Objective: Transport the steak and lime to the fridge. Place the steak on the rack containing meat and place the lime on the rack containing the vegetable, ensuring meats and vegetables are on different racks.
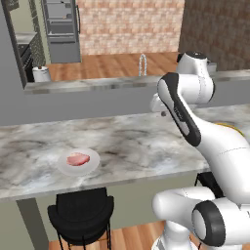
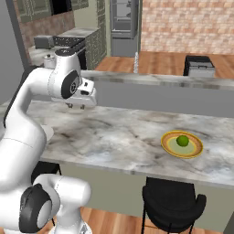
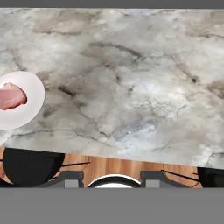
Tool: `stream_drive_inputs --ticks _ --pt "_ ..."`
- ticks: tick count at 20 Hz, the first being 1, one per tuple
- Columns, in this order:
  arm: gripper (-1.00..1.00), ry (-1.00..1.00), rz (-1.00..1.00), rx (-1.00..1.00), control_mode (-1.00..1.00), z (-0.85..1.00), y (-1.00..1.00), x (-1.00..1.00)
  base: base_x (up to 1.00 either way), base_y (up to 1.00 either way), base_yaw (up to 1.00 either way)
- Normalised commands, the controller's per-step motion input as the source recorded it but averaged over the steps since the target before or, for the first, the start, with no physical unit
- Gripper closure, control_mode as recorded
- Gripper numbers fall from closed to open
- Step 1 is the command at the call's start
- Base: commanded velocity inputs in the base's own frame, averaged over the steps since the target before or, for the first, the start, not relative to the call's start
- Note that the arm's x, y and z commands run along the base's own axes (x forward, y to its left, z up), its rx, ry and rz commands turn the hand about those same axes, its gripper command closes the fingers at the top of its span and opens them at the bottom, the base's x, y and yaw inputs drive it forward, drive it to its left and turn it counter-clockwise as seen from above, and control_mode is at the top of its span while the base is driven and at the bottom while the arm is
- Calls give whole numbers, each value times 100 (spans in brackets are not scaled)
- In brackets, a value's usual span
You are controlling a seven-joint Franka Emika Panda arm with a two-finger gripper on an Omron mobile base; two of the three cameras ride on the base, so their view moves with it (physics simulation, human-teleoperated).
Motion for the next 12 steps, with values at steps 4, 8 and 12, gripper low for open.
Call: stream_drive_inputs --ticks 4,8,12 --pt "-100 0 0 0 -100 0 3 -29 0 0 0" --pt "-100 0 2 -2 -100 -1 12 -58 0 0 0" --pt "-100 -3 3 -6 -100 0 18 -67 0 0 0"
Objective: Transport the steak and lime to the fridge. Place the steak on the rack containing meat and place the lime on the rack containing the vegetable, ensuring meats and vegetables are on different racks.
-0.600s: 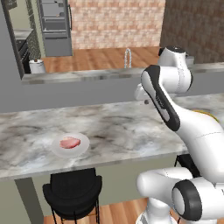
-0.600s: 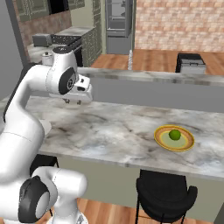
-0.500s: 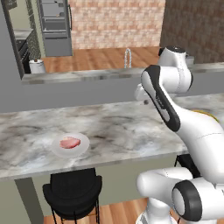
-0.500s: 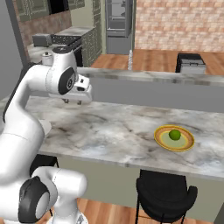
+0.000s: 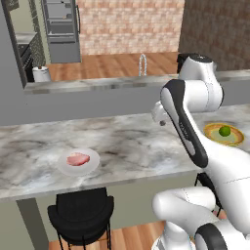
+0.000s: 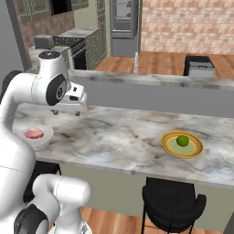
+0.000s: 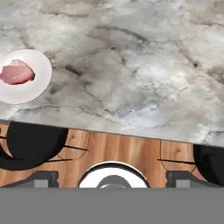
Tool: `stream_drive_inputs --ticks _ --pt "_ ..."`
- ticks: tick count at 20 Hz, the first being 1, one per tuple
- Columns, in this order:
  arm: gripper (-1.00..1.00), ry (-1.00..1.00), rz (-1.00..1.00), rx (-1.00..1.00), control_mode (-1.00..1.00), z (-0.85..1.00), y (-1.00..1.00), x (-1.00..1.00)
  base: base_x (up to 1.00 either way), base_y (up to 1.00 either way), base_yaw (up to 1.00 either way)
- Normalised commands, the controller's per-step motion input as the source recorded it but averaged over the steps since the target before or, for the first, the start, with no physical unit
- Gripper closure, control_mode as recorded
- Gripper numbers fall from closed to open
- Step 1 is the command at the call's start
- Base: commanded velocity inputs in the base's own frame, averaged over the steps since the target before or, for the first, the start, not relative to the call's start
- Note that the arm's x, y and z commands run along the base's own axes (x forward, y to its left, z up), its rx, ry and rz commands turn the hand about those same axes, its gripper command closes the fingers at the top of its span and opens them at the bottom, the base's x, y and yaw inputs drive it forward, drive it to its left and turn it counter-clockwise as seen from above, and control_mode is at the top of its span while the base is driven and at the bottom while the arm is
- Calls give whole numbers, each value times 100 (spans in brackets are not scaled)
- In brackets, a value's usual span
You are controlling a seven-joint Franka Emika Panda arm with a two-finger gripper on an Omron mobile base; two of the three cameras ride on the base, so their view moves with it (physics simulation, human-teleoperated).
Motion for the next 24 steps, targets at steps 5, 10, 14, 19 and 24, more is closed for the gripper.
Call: stream_drive_inputs --ticks 5,10,14,19,24 --pt "-100 -1 3 -6 -100 0 20 -60 0 0 0" --pt "-100 0 1 -2 -100 0 32 -41 0 0 0" --pt "-100 -2 0 0 -100 0 46 -17 0 0 0" --pt "-100 -3 0 0 -100 -2 51 -4 0 0 0" --pt "-100 0 0 0 -100 -5 50 0 0 0 0"
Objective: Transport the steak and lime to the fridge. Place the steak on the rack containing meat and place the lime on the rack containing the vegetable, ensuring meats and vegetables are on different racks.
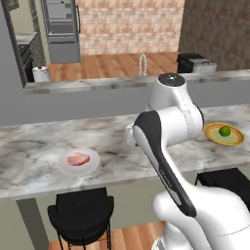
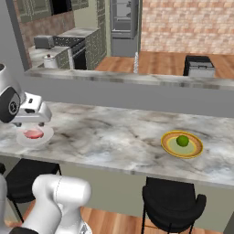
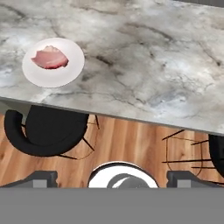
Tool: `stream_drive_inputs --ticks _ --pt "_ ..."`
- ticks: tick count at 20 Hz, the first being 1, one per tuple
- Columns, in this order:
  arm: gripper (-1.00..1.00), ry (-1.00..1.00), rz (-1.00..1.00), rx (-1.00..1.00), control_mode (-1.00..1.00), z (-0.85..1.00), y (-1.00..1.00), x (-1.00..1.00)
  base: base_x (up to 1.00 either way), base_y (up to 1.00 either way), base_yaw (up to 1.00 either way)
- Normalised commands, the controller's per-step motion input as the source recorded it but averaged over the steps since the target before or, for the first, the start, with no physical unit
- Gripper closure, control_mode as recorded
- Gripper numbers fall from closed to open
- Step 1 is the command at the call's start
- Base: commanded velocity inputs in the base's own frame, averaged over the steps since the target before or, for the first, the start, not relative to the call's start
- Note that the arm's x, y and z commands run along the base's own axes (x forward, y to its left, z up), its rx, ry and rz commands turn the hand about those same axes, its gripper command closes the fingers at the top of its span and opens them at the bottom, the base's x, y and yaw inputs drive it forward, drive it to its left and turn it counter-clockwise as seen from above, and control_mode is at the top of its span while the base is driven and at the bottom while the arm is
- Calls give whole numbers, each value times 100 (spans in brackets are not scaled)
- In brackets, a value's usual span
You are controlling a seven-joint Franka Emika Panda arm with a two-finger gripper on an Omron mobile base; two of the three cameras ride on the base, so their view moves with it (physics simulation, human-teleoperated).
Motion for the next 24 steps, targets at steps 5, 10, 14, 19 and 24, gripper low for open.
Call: stream_drive_inputs --ticks 5,10,14,19,24 --pt "-100 0 0 0 -100 -7 45 0 0 0 0" --pt "-100 0 0 0 -100 -12 55 0 0 0 0" --pt "-100 0 3 -5 -100 -24 61 0 0 0 0" --pt "-100 0 6 -8 -100 -30 61 0 0 0 0" --pt "-100 0 15 -11 -100 -30 44 7 0 0 0"
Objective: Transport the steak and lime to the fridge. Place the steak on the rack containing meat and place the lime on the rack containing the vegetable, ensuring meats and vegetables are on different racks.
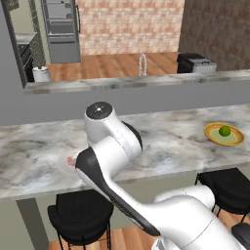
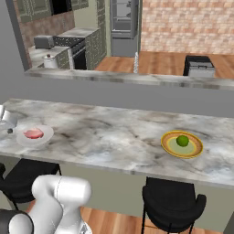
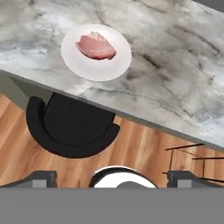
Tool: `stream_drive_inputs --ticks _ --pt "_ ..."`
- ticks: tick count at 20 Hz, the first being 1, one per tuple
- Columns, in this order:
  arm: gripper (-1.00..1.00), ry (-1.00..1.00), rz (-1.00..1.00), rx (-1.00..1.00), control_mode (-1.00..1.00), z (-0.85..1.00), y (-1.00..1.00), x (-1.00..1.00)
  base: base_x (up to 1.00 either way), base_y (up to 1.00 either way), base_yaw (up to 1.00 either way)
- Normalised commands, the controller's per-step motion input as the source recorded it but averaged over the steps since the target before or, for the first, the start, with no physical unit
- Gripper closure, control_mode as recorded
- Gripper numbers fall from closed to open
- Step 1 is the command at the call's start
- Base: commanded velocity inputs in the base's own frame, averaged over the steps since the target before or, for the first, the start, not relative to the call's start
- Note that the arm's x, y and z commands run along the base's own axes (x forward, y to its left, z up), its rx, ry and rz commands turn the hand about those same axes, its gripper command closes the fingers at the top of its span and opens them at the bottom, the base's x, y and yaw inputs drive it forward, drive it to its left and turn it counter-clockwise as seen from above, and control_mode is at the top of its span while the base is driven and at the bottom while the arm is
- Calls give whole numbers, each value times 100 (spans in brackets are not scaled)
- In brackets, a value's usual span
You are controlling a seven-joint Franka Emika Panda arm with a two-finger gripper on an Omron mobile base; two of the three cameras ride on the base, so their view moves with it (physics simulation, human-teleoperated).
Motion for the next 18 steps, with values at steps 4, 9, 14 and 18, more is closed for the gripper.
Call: stream_drive_inputs --ticks 4,9,14,18 --pt "-100 2 13 -10 -100 -34 33 35 0 0 0" --pt "-100 5 11 -6 -100 -27 5 49 0 0 0" --pt "-100 14 13 -3 -100 -33 3 52 0 0 0" --pt "-100 16 8 -1 -100 -37 28 44 0 0 0"
